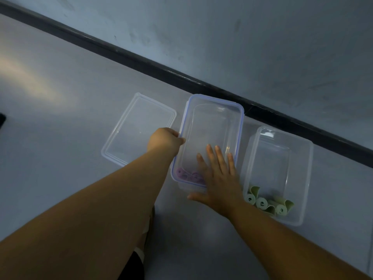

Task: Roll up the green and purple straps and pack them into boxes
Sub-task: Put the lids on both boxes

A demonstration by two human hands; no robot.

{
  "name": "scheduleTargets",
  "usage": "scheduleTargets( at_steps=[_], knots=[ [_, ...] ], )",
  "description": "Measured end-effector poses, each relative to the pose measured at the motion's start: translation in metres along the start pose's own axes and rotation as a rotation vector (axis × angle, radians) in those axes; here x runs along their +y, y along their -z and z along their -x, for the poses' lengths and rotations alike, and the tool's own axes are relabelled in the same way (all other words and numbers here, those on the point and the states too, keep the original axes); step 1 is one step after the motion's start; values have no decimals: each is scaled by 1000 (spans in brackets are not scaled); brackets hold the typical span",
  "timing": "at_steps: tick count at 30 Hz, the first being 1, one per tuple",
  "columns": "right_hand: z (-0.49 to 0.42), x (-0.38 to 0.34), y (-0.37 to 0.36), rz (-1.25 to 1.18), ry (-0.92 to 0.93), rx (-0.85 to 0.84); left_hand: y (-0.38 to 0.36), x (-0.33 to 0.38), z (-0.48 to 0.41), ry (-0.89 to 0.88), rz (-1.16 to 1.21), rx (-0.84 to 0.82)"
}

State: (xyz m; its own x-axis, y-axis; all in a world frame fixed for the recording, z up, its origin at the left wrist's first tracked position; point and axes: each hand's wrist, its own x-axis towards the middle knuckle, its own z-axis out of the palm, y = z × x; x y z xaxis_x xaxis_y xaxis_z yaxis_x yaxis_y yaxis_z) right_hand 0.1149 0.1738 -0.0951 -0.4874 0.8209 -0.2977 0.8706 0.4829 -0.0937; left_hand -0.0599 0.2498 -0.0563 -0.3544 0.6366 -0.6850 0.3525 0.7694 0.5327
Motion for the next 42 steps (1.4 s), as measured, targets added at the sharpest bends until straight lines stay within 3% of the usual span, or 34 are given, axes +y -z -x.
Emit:
scheduleTargets(
  at_steps=[12, 29, 42],
  knots=[
    [-2, -3, -13, 50, -4, 217, 0, -3, 0, -12, -1, 1],
    [-3, -4, -15, 97, -11, 259, -2, -32, 22, -86, -49, 27],
    [-3, -8, -19, 112, -34, 296, -3, -37, 16, -3, 59, 12]
  ],
)
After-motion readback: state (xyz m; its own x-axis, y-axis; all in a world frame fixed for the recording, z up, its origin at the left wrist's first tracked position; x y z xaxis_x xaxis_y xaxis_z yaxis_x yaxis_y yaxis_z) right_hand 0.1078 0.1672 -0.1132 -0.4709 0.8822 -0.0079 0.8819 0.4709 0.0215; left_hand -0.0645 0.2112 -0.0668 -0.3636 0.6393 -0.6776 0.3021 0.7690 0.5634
